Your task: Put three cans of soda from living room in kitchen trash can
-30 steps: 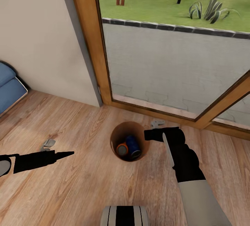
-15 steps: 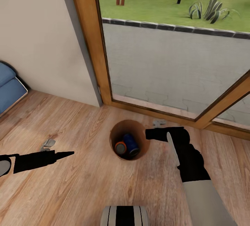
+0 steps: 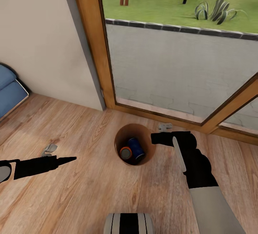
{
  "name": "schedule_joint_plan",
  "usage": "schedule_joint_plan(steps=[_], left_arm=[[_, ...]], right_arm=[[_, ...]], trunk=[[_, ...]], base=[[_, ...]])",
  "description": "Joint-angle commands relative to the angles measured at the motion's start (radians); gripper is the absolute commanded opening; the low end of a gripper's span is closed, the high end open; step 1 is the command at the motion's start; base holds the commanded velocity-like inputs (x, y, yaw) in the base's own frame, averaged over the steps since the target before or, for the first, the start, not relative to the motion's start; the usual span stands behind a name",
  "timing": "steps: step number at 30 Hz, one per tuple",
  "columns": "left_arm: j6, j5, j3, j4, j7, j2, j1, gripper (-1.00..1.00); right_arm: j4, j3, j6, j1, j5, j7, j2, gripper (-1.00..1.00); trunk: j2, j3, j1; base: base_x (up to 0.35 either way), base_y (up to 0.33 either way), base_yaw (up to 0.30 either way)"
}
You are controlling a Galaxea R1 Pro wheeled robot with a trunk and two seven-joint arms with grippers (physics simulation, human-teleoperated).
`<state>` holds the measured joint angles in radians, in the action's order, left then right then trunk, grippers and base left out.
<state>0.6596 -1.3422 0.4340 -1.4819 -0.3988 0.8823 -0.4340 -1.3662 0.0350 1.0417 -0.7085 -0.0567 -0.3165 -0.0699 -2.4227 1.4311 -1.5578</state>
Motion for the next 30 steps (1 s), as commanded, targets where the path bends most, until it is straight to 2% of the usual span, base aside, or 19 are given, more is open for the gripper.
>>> schedule_joint_plan(steps=[1, 20, 21, 30], left_arm=[[0.000, 0.000, 0.000, 0.000, 0.000, 0.000, 0.000, 1.00], [0.000, 0.000, 0.000, 0.000, 0.001, 0.000, 0.000, 1.00], [0.000, 0.000, 0.000, 0.000, 0.001, 0.000, 0.000, 1.00], [0.000, 0.000, 0.000, 0.000, 0.001, 0.000, 0.000, 1.00]], right_arm=[[0.000, 0.000, 0.005, 0.000, 0.045, -0.004, 0.000, -1.00], [0.012, 0.000, 0.005, 0.000, 0.041, 0.004, -0.003, -1.00], [0.013, 0.000, 0.005, 0.000, 0.041, 0.005, -0.004, 1.00], [0.016, 0.000, 0.005, 0.000, 0.039, 0.005, -0.005, 1.00]], trunk=[[0.000, 0.000, 0.000], [0.000, 0.000, 0.000], [0.000, 0.000, 0.000], [0.000, 0.000, 0.000]], base=[[0.000, 0.000, 0.000], [0.000, 0.000, 0.000], [0.000, 0.000, 0.000], [0.000, 0.000, 0.000]])
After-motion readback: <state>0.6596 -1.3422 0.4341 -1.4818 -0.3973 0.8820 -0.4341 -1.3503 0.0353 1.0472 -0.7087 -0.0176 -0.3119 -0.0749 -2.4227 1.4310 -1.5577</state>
